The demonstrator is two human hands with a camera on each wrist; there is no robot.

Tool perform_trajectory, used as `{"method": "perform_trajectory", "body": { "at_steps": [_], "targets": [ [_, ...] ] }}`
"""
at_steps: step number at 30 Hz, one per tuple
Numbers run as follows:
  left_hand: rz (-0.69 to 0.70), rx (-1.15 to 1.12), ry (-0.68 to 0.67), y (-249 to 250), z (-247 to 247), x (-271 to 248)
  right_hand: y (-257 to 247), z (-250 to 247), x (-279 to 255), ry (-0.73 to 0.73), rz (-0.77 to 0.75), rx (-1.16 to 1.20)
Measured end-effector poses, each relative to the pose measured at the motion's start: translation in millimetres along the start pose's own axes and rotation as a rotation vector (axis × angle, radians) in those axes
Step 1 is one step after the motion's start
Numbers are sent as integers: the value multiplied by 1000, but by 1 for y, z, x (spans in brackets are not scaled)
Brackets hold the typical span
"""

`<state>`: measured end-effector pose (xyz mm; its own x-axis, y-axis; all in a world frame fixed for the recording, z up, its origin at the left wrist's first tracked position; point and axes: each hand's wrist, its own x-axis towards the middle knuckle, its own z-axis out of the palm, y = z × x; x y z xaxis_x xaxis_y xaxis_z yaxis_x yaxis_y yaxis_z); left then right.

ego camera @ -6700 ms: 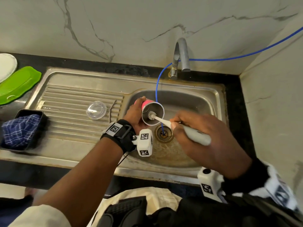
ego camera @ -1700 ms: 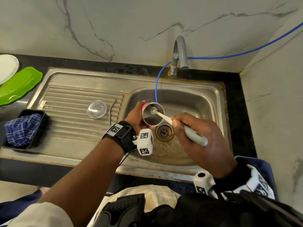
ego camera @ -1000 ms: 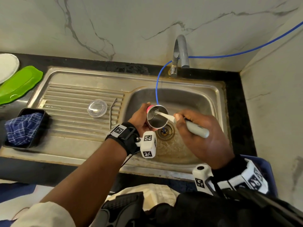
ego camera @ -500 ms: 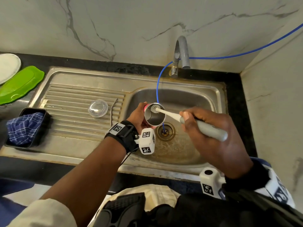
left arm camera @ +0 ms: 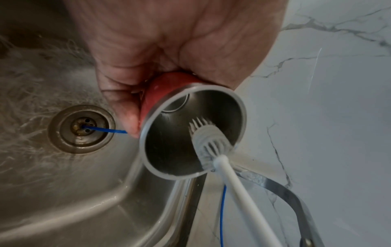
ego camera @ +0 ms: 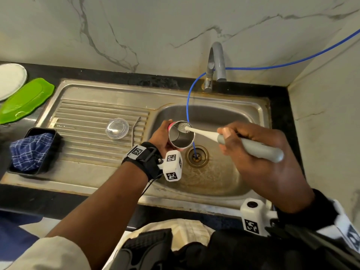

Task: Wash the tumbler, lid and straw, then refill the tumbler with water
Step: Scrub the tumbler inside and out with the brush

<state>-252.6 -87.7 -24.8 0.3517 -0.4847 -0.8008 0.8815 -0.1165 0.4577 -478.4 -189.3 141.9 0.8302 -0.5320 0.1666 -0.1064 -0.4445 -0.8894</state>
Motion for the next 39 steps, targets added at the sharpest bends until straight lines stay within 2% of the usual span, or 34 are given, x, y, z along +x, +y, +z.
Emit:
{"method": "perform_trajectory", "body": {
  "at_steps": [5,16,19,25,33,39],
  "targets": [
    [-7,54,39,-2,2,1,-8,-6,-4,-7,-13,10],
    [-22,107,-16,-3,19,-5,33,22,24,-38,-54,15],
    [0,126,-16,-1,17,-5,26,17,19,-11,-36,31],
    [-4,12,57,4,8,-3,-4,-8,-1,17,-42,53],
    [-27,74,-39,-4,18,-3,22,14,22,37,-27,71],
    [-34,63,-84,1,18,-4,29,27,26,-30,-25,55]
  ]
}}
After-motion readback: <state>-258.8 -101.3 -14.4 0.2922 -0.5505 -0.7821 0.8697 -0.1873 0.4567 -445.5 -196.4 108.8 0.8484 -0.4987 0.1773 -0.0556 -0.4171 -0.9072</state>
